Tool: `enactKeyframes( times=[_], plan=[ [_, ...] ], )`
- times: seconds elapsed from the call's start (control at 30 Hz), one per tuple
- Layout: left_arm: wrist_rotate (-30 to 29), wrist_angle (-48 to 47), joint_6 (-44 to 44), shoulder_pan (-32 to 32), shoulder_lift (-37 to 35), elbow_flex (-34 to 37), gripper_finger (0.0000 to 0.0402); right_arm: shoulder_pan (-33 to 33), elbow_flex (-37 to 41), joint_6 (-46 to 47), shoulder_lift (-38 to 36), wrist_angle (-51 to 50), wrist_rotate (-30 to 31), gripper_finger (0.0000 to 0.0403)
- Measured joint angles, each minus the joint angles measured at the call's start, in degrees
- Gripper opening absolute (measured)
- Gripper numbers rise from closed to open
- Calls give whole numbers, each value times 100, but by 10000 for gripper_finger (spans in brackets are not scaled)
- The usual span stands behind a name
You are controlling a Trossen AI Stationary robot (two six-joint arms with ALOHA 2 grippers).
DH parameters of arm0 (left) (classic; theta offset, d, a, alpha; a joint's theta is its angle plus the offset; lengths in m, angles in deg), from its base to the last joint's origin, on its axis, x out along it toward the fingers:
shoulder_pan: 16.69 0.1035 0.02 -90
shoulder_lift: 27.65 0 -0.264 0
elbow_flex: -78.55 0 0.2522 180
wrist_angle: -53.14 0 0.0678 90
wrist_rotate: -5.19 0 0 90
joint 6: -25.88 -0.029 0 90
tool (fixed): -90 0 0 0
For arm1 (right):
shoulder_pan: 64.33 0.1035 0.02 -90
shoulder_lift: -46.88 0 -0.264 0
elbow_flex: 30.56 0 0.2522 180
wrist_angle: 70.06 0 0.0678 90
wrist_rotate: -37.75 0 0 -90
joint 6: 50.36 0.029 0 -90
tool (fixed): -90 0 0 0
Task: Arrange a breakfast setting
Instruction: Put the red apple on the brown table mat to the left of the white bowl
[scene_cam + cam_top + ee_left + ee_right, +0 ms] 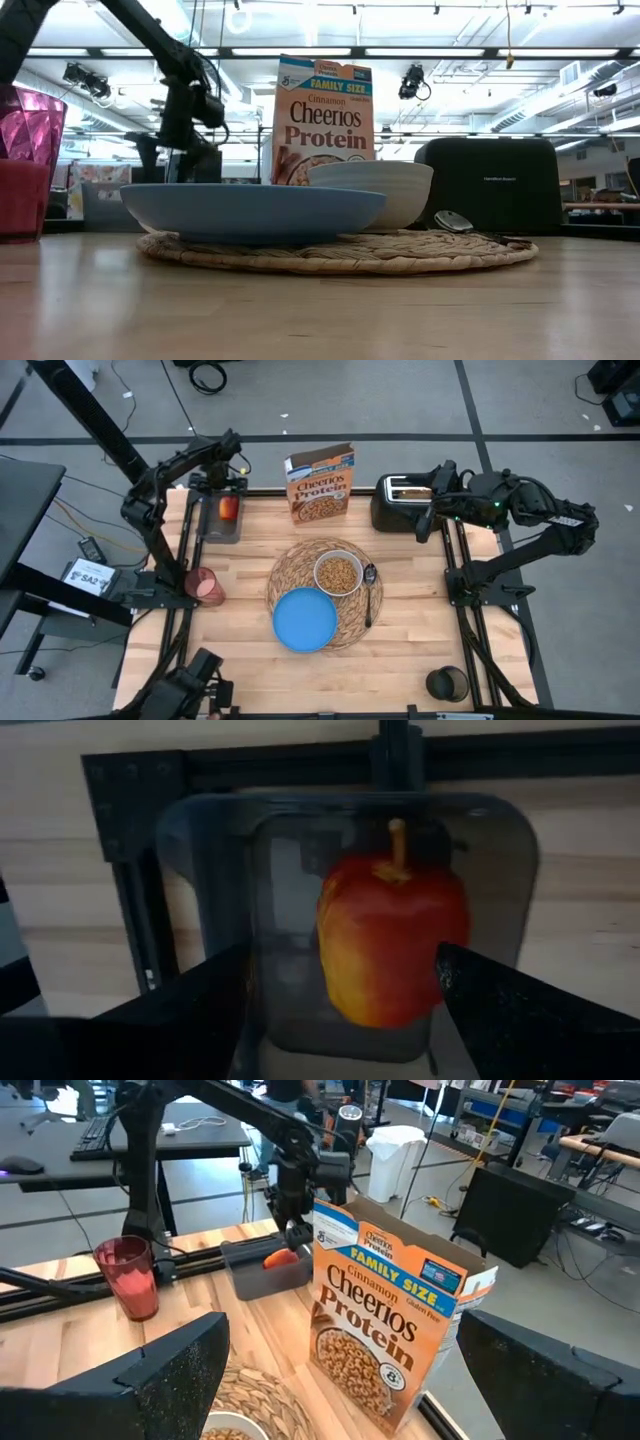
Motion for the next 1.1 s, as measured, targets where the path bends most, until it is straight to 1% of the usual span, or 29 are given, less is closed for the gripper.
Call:
enactKeyframes(
  times=[0.07, 0.2, 0.27, 0.33, 0.43, 0.53, 0.67, 0.77, 0.87, 0.93, 1.0, 1.1],
  plan=[
    [49, -11, 3, -1, -98, 0, 316, -29, 0, 0, 0, 0, -116, 393],
    [524, -9, 54, 35, -144, 0, 316, -30, 0, 0, 0, -26, -177, 393],
    [616, -12, 81, 35, -172, 0, 316, -30, 0, 0, 0, -72, -177, 393],
    [545, -9, 111, 28, -247, 20, 316, -30, 0, 34, 0, -136, -177, 393],
    [377, 5, 391, 42, -365, 120, 316, -30, 0, 112, 0, -253, -183, 393],
    [353, 53, 545, 105, -398, 252, 316, -30, 0, 186, 0, -332, -193, 393],
    [253, 315, 433, 47, -398, 352, 313, -30, 0, 167, 0, -330, -185, 393],
    [26, 290, 602, -38, -398, 354, 284, -30, 0, 157, 0, -330, -152, 393],
    [-43, 245, 706, -35, -474, 358, 233, -30, 0, 157, -3, -333, -149, 393],
    [-2, 224, 678, -25, -516, 356, 206, -30, 0, 157, -7, -354, -149, 393],
    [88, 131, 603, 14, -512, 360, 196, -30, 0, 182, -7, -385, -147, 393],
    [140, 116, 554, 35, -525, 358, 212, -30, 0, 299, -7, -475, -147, 394]
  ],
)
